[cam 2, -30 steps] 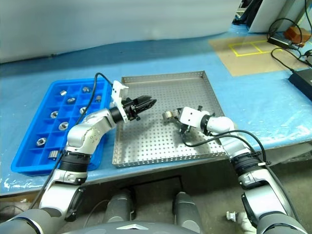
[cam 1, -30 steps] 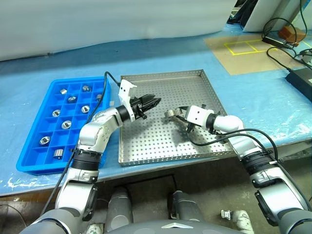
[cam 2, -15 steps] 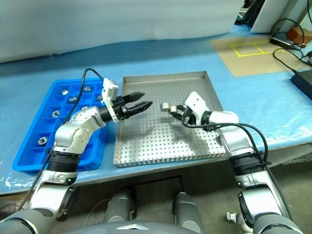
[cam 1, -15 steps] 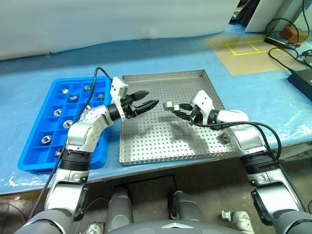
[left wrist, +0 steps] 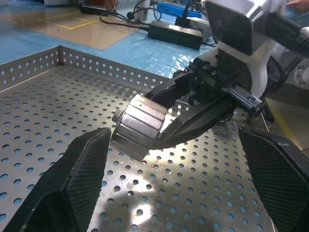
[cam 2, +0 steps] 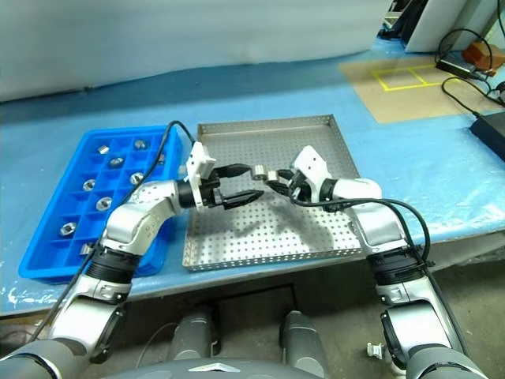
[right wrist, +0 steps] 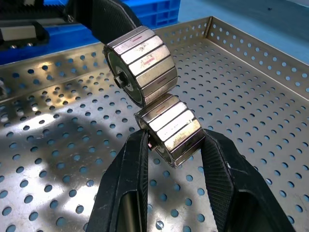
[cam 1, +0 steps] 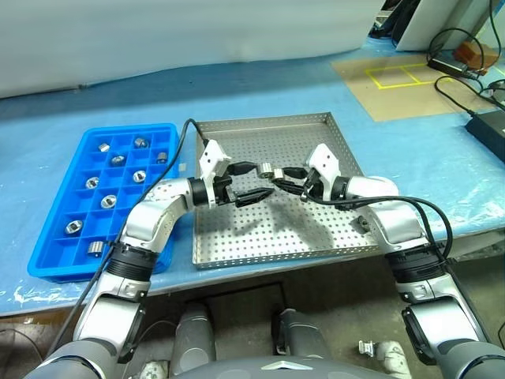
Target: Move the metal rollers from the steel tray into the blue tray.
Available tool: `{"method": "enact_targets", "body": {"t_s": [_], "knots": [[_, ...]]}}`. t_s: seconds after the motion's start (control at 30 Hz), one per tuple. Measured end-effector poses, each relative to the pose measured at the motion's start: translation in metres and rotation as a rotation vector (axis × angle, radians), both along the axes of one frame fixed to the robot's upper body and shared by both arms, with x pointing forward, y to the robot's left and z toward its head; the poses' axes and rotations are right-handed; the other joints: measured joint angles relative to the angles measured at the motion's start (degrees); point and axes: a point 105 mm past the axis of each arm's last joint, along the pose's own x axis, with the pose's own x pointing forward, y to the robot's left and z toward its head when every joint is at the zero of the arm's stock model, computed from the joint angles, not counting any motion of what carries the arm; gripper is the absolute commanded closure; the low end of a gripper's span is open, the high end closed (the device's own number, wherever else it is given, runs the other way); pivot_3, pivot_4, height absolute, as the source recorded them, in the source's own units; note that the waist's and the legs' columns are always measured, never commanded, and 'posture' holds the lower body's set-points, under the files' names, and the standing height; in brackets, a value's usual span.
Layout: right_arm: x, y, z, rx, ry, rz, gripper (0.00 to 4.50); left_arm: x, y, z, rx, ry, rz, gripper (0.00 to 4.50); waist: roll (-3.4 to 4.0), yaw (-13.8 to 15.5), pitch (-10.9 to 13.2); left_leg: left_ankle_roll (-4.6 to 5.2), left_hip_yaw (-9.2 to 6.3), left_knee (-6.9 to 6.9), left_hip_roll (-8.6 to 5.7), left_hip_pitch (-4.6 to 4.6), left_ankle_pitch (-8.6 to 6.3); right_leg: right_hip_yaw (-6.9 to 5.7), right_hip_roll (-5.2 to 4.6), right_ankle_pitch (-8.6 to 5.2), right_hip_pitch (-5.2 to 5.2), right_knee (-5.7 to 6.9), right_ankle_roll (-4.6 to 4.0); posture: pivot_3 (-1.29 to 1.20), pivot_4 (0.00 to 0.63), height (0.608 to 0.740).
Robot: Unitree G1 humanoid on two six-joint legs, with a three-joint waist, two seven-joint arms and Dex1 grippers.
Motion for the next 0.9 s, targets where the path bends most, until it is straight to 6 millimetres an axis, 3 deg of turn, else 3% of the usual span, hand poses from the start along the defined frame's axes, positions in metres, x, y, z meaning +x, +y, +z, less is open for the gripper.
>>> {"method": "enact_targets", "body": {"t_s": [0.2, 0.5, 0.8, 0.9], "knots": [[-0.002, 0.004, 0.004, 0.009, -0.008, 0.012, 3.29, 0.009, -0.002, -0.006, 0.005, -0.008, 0.046, 0.02, 0.0, 0.01, 0.0, -0.15, 0.0, 0.0, 0.0, -0.01, 0.09, 0.0, 0.0, 0.0, 0.0, 0.0, 0.01, -0.17, 0.15, 0.74], [-0.003, 0.005, 0.006, 0.008, -0.008, 0.015, 3.29, 0.025, 0.002, -0.001, -0.048, -0.01, 0.128, 0.02, 0.0, 0.01, 0.0, -0.16, 0.0, 0.0, -0.01, -0.01, 0.09, 0.0, 0.0, 0.0, 0.0, -0.01, 0.01, -0.17, 0.15, 0.74], [-0.005, 0.006, 0.005, 0.006, -0.009, 0.018, 3.29, 0.02, 0.001, 0.002, -0.074, -0.013, 0.112, 0.02, 0.0, 0.03, 0.0, -0.15, 0.0, -0.01, 0.0, -0.01, 0.09, 0.0, 0.0, 0.0, 0.0, -0.01, 0.0, -0.16, 0.15, 0.74], [-0.005, 0.006, 0.005, 0.004, -0.01, 0.017, 3.29, 0.015, -0.001, 0.006, -0.085, -0.029, 0.087, 0.63, 0.0, 0.03, 0.0, -0.15, 0.0, -0.02, 0.0, -0.01, 0.09, 0.0, 0.0, 0.0, -0.01, -0.02, 0.0, -0.16, 0.15, 0.74]]}}
